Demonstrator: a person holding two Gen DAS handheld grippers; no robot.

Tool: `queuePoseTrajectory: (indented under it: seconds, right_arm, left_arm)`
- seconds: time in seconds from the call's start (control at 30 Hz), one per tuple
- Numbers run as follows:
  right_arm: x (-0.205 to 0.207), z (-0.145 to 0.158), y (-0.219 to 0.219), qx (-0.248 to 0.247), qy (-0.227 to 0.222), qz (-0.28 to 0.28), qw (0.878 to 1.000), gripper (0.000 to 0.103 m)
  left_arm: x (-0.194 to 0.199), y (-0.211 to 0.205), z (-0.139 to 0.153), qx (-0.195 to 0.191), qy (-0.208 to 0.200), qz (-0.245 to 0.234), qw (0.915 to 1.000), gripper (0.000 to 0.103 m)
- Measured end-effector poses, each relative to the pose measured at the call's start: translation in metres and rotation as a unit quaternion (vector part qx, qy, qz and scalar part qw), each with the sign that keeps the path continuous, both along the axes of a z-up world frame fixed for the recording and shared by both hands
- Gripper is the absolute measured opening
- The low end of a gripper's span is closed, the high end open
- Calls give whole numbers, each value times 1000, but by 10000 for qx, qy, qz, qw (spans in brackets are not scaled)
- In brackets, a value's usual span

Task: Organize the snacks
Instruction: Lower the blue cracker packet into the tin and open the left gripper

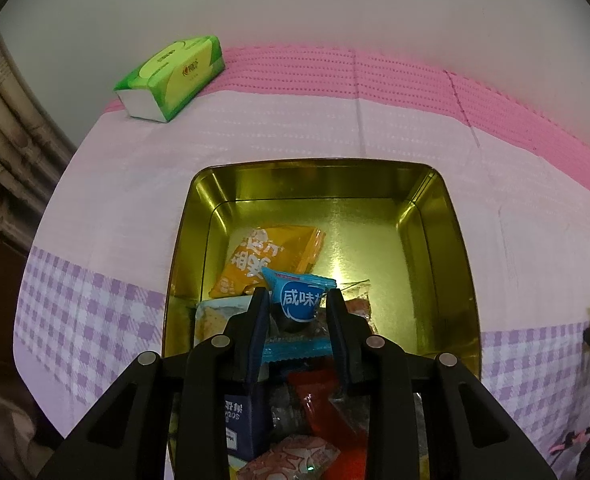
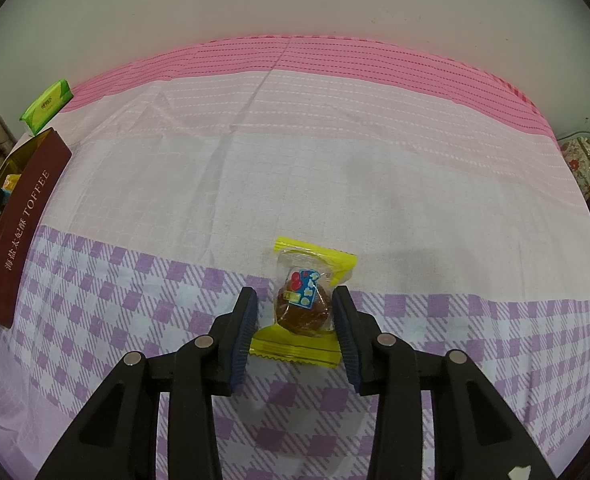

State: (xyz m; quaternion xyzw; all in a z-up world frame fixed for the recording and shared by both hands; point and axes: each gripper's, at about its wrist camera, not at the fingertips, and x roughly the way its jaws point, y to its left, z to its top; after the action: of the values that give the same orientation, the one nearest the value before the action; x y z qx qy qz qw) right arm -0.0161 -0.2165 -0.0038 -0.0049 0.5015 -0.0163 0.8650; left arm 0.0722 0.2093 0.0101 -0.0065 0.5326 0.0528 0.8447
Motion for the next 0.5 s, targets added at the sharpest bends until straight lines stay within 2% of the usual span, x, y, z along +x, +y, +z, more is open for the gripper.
queuePoseTrajectory:
  seconds: [0.5]
  right_arm:
    - [1, 0, 0, 39, 10, 39, 10000, 40]
  left_arm:
    - [-12, 3, 22, -232, -184, 29, 9996, 32]
